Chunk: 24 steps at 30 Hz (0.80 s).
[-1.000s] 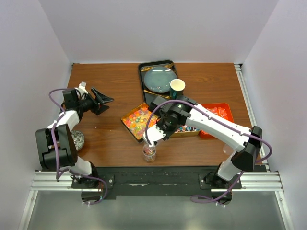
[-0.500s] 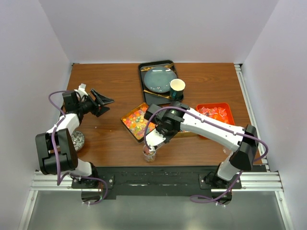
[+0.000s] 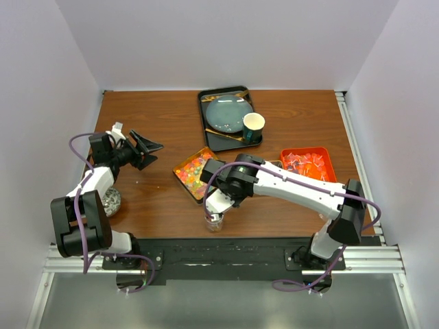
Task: Pack the candies
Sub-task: Place the fake candies in the packing bottle.
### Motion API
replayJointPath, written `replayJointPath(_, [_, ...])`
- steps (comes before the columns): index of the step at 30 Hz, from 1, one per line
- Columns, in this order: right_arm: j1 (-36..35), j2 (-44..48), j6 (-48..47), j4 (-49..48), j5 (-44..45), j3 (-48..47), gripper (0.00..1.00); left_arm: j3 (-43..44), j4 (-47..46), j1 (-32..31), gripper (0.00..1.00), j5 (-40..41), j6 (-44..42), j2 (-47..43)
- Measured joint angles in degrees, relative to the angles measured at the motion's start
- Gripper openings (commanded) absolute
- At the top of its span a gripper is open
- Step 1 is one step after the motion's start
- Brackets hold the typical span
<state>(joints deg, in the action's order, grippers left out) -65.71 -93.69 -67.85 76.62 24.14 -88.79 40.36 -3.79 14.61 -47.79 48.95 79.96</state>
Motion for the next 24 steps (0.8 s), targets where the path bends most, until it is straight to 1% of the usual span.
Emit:
replayJointPath(9, [-1.2,0.0,1.0,0.0,4.9,0.0,0.00,-0.9,-1.3,0.0,0.76,0.0,0.6,-0.1])
replayJointPath(24, [-4.6,0.0,0.8,0.0,8.7,0.3,0.00,-1.7,-2.8,0.0,0.76,0.0,1.7,-0.1])
